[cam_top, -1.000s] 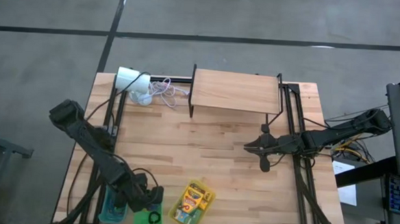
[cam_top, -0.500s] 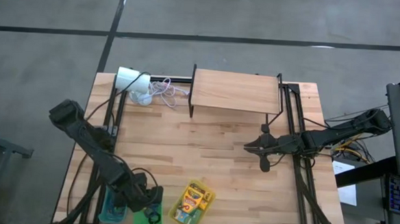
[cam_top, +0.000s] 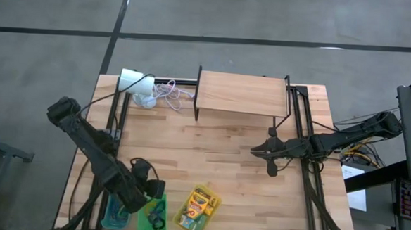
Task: Pick & Place Office Desk Supplies
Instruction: Put the green bin on the shelf
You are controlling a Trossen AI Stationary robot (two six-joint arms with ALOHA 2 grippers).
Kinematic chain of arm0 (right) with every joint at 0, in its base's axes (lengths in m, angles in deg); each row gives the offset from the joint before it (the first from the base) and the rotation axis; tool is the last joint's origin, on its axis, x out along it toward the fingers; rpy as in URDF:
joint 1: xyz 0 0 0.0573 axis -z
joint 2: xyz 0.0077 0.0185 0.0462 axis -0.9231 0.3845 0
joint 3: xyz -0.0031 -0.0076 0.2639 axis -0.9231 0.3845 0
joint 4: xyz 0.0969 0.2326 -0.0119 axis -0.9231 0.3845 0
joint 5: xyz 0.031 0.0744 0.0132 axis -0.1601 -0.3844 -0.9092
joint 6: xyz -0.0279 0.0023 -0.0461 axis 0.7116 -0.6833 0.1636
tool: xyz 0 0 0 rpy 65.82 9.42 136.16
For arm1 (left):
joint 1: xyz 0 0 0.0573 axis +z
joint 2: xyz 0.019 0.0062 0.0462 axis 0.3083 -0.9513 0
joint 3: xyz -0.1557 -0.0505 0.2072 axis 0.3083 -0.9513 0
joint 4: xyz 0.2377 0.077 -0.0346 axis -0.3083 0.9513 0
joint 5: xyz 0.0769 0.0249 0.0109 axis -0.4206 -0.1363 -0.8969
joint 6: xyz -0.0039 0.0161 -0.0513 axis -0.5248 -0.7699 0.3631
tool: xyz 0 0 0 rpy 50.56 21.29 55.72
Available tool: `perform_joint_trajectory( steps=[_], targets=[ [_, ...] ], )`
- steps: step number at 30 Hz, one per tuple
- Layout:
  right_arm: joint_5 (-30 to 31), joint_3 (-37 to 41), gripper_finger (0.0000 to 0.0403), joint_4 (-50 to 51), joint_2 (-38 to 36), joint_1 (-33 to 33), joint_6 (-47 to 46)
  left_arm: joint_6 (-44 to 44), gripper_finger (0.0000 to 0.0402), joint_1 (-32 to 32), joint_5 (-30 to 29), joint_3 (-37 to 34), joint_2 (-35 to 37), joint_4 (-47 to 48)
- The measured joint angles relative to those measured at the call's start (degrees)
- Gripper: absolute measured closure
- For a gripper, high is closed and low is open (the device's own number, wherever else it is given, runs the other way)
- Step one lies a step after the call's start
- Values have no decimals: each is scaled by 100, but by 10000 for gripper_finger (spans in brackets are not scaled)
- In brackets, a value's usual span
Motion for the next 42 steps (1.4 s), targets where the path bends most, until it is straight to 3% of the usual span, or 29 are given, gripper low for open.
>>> perform_joint_trajectory(
  steps=[4,10,13,19,23,32,42],
  targets=[
    [1,0,351,0,0,0,1,-971,249,4,45,30,2,-66],
    [0,0,351,0,0,-1,1,-3621,249,2,208,27,-9,-72],
    [0,0,351,0,0,0,1,-4381,249,0,224,34,-9,-92],
    [0,0,351,0,0,-2,0,-4562,249,-7,499,-136,-47,-540],
    [0,0,351,-2,2,-2,1,-5141,249,-22,575,-267,-177,-640],
    [1,0,351,-3,2,-1,1,-5918,238,-20,494,-352,-275,59],
    [0,0,351,-2,2,-1,1,-6676,218,-17,359,-359,-512,-604]
  ],
)
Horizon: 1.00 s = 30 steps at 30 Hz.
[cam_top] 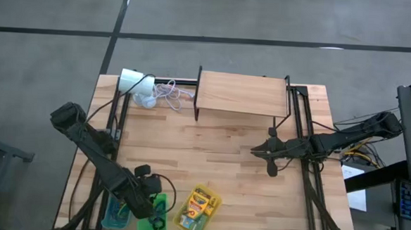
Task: Pick & Place Office Desk Supplies
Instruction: Put the green bin on the shelf
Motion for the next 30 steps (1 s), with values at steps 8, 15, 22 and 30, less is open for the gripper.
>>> perform_joint_trajectory(
  steps=[8,15,22,30],
  targets=[
    [0,0,351,0,0,1,-1,-56,216,0,-6,0,-61,-32],
    [0,0,351,0,0,1,1,-62,217,-2,-4,-171,-58,-261],
    [0,0,351,0,0,-1,-1,118,216,-2,3,-753,-58,-972],
    [0,0,351,0,0,-1,-1,407,230,-2,107,-1092,-58,-1251]
  ],
)
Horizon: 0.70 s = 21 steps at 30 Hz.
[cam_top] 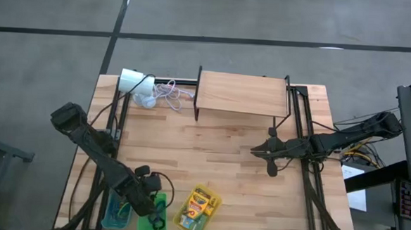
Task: Pick & Place Office Desk Supplies
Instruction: Put the green bin on the shelf
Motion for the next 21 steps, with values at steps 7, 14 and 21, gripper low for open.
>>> perform_joint_trajectory(
  steps=[7,14,21],
  targets=[
    [0,0,351,0,-2,2,2,16,268,0,0,-23,0,41],
    [0,0,351,0,-2,2,2,16,283,0,0,-23,0,84],
    [1,0,351,0,0,0,1,-37,283,2,-154,-23,0,273]
  ],
)
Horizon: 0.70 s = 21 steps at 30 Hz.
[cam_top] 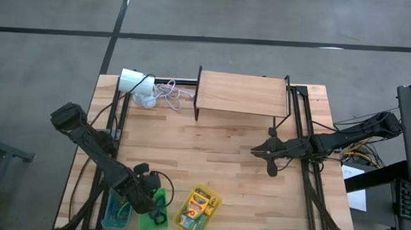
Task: Pick & Place Office Desk Supplies
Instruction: Put the green bin on the shelf
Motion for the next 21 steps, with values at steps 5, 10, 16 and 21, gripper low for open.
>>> perform_joint_trajectory(
  steps=[5,10,16,21],
  targets=[
    [-1,0,351,0,0,2,1,-14,283,2,-92,0,2,16],
    [-1,-1,351,0,-2,0,-1,-255,284,40,-107,0,1,58],
    [-1,0,351,0,0,1,-1,-546,284,206,-109,0,2,84],
    [1,0,351,0,-2,0,0,-566,291,291,-108,0,2,82]
  ],
)
